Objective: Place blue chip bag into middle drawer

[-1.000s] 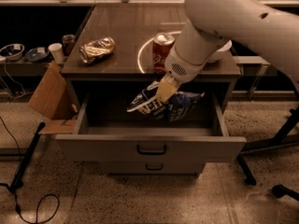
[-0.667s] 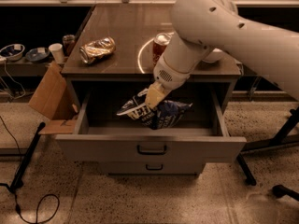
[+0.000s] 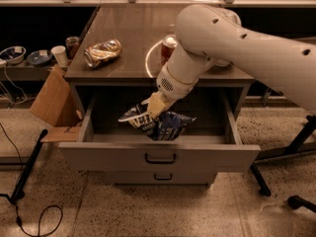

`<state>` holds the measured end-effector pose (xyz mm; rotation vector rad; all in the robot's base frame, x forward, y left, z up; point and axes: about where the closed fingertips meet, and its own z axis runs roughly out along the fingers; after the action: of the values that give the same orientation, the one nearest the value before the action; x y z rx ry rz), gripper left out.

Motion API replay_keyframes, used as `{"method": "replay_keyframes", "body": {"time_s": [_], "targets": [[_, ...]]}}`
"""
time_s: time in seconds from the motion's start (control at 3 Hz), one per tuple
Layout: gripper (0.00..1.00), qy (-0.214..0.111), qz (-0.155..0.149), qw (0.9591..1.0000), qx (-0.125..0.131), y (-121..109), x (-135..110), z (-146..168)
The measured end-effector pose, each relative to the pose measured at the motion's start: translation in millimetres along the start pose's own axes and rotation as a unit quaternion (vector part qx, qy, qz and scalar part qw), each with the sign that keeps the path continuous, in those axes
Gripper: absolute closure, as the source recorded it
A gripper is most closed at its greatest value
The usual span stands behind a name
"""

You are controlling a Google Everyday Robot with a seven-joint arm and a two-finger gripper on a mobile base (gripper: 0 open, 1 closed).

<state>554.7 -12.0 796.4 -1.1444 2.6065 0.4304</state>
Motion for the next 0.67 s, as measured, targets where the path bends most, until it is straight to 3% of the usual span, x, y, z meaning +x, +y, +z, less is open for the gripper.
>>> {"method": "replay_keyframes", "body": {"time_s": [0.67], "targets": [[0.53,-0.015,0.052,0.9983,0.020,-4.1,1.6,2.3]]}}
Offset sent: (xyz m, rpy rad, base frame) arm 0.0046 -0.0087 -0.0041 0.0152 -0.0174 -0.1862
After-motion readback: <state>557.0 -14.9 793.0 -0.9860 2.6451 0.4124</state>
